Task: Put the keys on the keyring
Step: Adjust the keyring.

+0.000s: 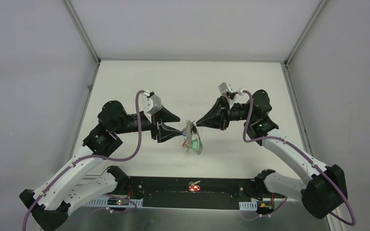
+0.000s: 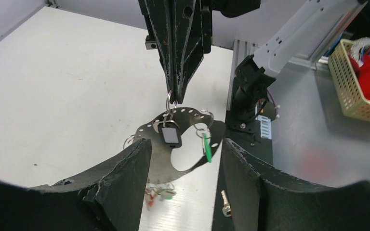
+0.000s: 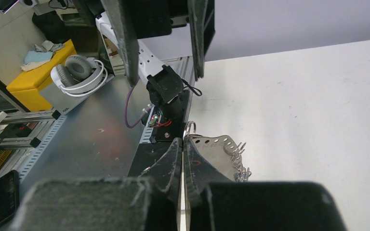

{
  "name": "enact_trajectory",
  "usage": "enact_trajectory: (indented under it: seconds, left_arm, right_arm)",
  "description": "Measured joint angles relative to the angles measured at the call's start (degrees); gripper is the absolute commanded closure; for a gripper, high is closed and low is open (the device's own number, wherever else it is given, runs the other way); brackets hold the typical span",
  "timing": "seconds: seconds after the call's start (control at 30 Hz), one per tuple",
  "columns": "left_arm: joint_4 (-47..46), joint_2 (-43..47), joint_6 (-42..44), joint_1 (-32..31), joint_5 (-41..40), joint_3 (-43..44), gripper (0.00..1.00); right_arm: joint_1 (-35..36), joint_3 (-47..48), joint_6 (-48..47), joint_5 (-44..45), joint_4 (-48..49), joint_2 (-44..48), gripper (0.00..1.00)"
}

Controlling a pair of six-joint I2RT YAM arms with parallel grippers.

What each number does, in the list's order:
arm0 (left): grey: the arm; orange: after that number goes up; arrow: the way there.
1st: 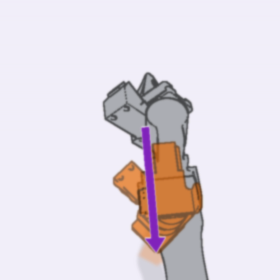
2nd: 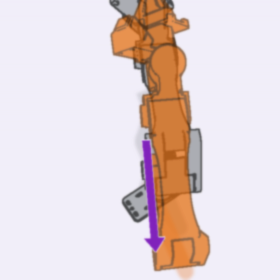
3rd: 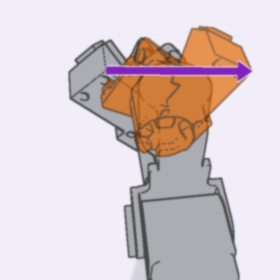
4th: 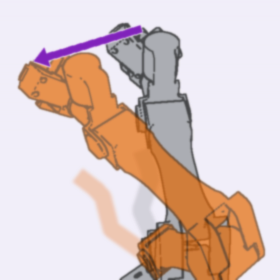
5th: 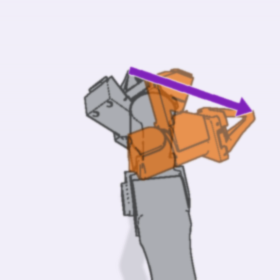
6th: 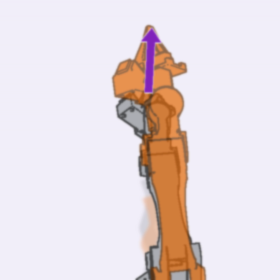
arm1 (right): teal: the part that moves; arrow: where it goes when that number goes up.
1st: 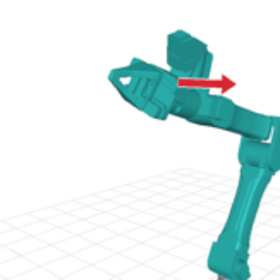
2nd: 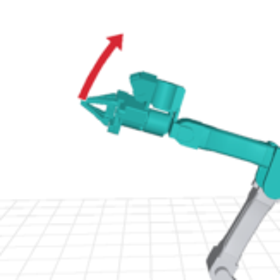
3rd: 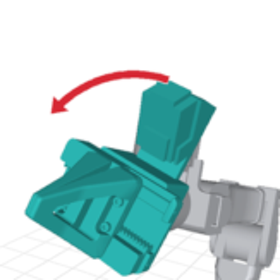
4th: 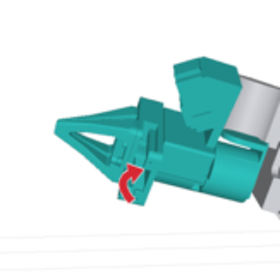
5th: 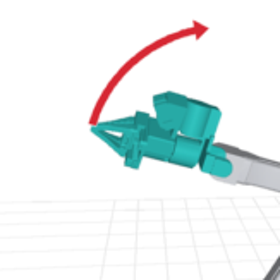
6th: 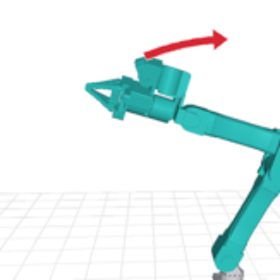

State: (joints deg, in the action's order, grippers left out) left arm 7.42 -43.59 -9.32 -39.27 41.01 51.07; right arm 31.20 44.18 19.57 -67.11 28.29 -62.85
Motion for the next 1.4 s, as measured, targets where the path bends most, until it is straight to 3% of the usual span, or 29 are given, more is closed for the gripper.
enact_trajectory:
  seconds: [0.3, 0.67, 1.03, 1.17, 1.3, 1.4]
  left_arm:
    - [-1.7, -6.1, 10.3, -0.2, 4.0, -0.2, 0.53]
    - [-5.6, -9.2, 13.4, -4.7, 4.0, -0.2, 0.55]
    - [-8.0, -11.7, 13.4, -7.3, 1.0, -0.1, 0.77]
    - [-8.4, -11.7, 13.4, -7.3, 0.4, -0.1, 0.81]
    - [-8.4, -11.6, 13.4, -7.3, -0.5, -0.1, 1.00]
    - [-8.3, -11.4, 13.3, -7.3, -1.1, -0.1, 1.00]
  right_arm:
    - [0.0, 0.0, 2.5, -1.9, 4.0, 0.0, 1.00]
    - [0.0, 0.0, 3.6, -2.1, 5.1, 0.0, 1.00]
    - [0.0, 0.0, 4.3, -2.1, 5.2, 0.0, 1.00]
    - [0.0, 0.0, 4.4, -2.1, 5.3, 0.1, 1.00]
    - [0.0, 0.0, 4.4, -2.1, 5.5, 0.1, 1.00]
    - [0.0, 0.0, 4.6, -2.2, 5.7, 0.2, 1.00]
